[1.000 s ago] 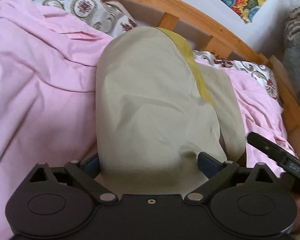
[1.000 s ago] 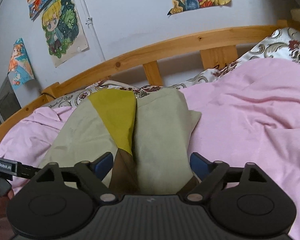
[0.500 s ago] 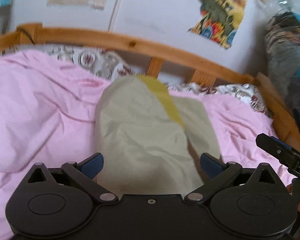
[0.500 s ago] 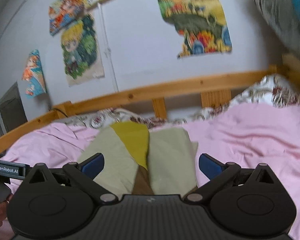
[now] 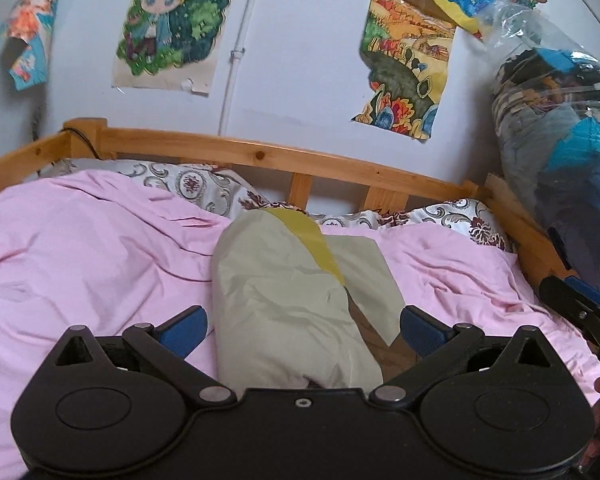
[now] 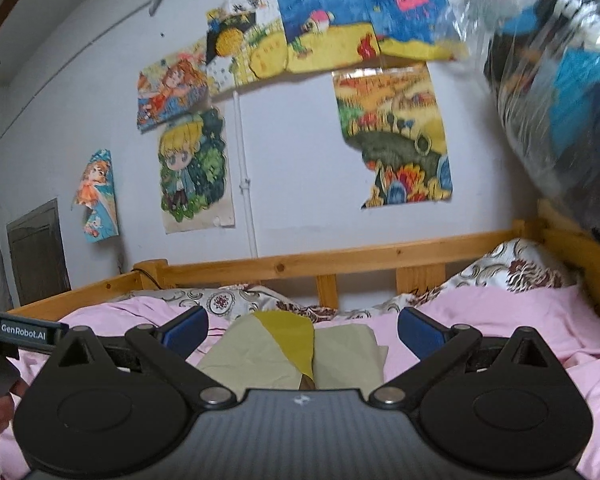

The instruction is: Fold large clothes

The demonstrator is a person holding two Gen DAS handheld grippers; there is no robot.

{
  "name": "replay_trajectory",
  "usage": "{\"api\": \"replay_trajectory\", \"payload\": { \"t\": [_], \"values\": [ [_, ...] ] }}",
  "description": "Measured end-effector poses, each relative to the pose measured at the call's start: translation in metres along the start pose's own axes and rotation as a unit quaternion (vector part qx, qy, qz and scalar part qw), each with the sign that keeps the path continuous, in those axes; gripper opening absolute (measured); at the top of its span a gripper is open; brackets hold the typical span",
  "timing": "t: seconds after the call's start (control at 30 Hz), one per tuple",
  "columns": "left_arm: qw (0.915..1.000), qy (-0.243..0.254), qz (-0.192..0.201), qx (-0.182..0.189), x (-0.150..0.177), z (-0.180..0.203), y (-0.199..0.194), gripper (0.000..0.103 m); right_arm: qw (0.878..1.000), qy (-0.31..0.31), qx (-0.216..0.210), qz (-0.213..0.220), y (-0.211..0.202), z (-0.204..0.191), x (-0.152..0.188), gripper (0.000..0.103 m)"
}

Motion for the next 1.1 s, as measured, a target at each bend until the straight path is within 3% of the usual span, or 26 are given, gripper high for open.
{"api": "replay_trajectory", "payload": {
  "t": [0.27, 0.7, 0.93, 1.1],
  "values": [
    [0.9995, 0.018, 0.006, -0.025, 0.032, 0.001, -0.041, 0.102, 1.0, -0.022, -0.002, 0.003, -0.05, -0.028, 0.016, 0.103],
    [0.9939, 0.022, 0.037, -0.102, 0.085, -0.008, -0.057, 0.102, 0.999, -0.018, 0.026, 0.004, -0.087, -0.03, 0.049, 0.103],
    [0.9928, 0.043, 0.004, -0.111, 0.13, -0.019, -0.046, 0.102, 0.996, -0.003, 0.043, -0.073, -0.082, -0.031, 0.087, 0.103],
    [0.9934, 0.03, -0.005, -0.111, 0.138, -0.022, -0.045, 0.102, 0.994, -0.026, 0.04, -0.095, -0.077, -0.041, 0.1, 0.103]
  ]
}}
Point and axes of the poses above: each gripper's, at about its wrist camera, not at the fingertips, and y roughly the way its jaws point, z to its right, x to its underside, the point moved 2 cm from there along y, roughly the way its jaws point
